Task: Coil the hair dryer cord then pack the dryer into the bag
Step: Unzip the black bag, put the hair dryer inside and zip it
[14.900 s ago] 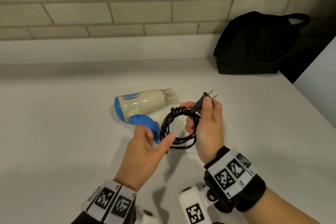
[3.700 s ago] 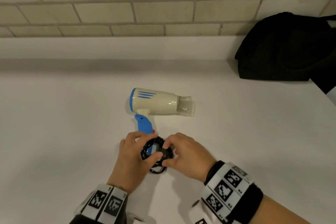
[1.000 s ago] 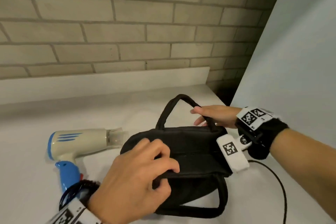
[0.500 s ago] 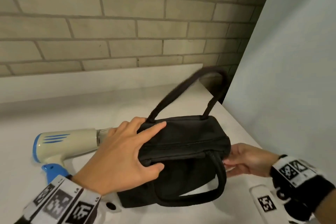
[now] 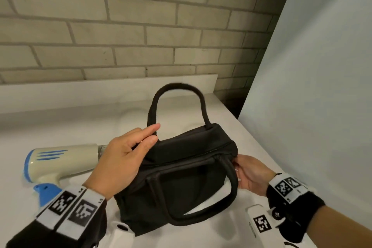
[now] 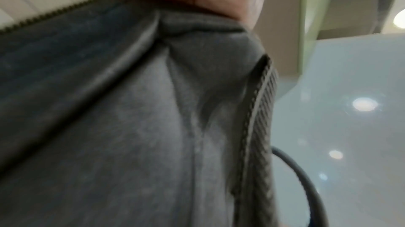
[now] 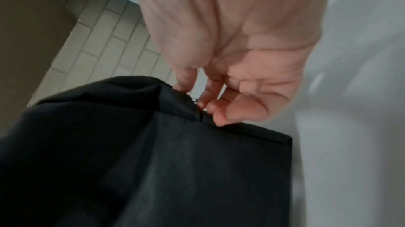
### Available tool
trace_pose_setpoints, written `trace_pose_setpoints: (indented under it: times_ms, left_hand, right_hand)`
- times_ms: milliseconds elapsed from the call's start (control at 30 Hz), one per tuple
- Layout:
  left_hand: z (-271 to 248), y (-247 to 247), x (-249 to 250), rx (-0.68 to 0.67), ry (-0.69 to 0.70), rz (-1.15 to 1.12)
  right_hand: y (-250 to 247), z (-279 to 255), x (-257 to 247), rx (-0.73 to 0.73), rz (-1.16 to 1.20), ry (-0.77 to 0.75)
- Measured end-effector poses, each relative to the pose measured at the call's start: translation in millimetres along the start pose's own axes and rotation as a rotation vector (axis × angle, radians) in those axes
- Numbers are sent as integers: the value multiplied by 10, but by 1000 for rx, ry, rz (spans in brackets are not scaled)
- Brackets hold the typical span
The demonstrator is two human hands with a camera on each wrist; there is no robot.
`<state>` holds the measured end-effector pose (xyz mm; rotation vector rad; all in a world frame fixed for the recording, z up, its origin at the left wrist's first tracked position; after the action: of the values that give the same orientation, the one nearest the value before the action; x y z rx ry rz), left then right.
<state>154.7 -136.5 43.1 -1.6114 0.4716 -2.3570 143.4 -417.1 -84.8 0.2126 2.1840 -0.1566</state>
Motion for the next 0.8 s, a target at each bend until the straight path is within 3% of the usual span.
trace_pose_setpoints:
  times_ms: [200, 300, 400, 467, 600, 800]
  left_hand:
    - [5, -36, 6, -84, -12, 16]
    - [25, -42, -25, -135, -38, 199]
    - [59, -66, 73, -109, 133, 614]
    - [76, -3, 204, -104, 279, 744]
    - [106, 220, 349, -222, 406, 780]
    - [184, 340, 324, -277, 526, 745]
  right_hand:
    - [123, 90, -144, -22, 65, -156]
    - [204, 137, -166, -43, 36, -184]
    - [278, 171, -145, -71, -2, -196]
    - [291, 155, -166, -61, 2, -197]
    - [243, 114, -262, -82, 108, -181]
    - [157, 145, -219, -99, 142, -67]
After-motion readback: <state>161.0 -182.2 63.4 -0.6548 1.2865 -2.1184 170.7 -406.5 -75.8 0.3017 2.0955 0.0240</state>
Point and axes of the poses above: each hand's wrist, its own z-axis towards the middle knuckle, its own y-axis out of the palm, x = y × z, the point moved 7 cm from there along z, towards the middle knuckle, and after that the axes turned 6 degrees about x, right-handed, at the moved point
